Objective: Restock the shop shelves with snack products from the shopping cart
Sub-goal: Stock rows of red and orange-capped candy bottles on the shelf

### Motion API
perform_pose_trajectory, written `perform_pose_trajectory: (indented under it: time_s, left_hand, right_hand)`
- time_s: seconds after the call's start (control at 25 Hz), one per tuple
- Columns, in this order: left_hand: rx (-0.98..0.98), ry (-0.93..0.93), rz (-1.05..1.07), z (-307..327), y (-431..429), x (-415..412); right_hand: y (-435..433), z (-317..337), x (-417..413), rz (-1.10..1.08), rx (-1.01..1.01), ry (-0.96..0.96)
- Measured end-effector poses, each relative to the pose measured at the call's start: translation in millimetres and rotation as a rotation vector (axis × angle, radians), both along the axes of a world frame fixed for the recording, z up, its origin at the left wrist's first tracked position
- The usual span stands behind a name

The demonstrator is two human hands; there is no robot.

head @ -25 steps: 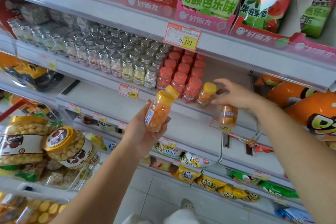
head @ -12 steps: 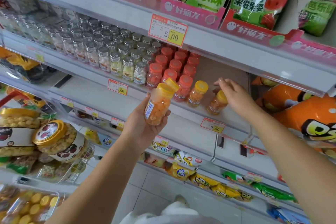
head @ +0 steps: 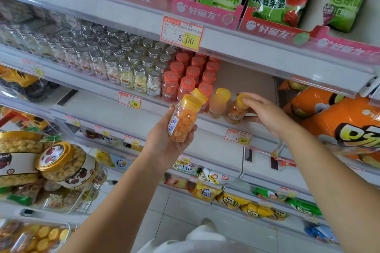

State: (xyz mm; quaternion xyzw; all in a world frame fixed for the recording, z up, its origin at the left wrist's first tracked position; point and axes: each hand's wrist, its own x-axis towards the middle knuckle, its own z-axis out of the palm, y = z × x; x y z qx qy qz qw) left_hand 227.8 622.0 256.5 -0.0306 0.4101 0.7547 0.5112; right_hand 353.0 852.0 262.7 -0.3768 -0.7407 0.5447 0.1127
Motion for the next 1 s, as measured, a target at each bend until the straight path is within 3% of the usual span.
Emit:
perform_pose_trajectory:
  time_s: [0.44, 0.52, 0.6, 0.68, 0.8, 1.0]
  left_hand:
    - [0.017, 0.031, -0.076, 2, 9, 8]
    - [0.021, 0.04, -0.086, 2, 10, 9]
    - [0.022, 0.051, -0.099, 1, 11, 10]
    - [0.017, 0.077, -0.112, -1, 13, 10]
    - [0.004, 0.156, -0.149, -2, 17, 13]
    - [0.034, 0.283, -0.142, -4, 20, 12]
  right_hand:
    - [-11, 0, -7, -0.038, -0.072, 0.032]
    - [-17, 5, 0, -0.069, 0.071, 0.026]
    - [-32, 18, 7, -0.133, 0.406, 0.069]
    - [-52, 34, 7, -0.025, 0.537, 0.114]
    - [-71, 43, -5, 0.217, 0.234, 0.099]
    - [-65, 39, -5, 0.048, 0.019, 0.26]
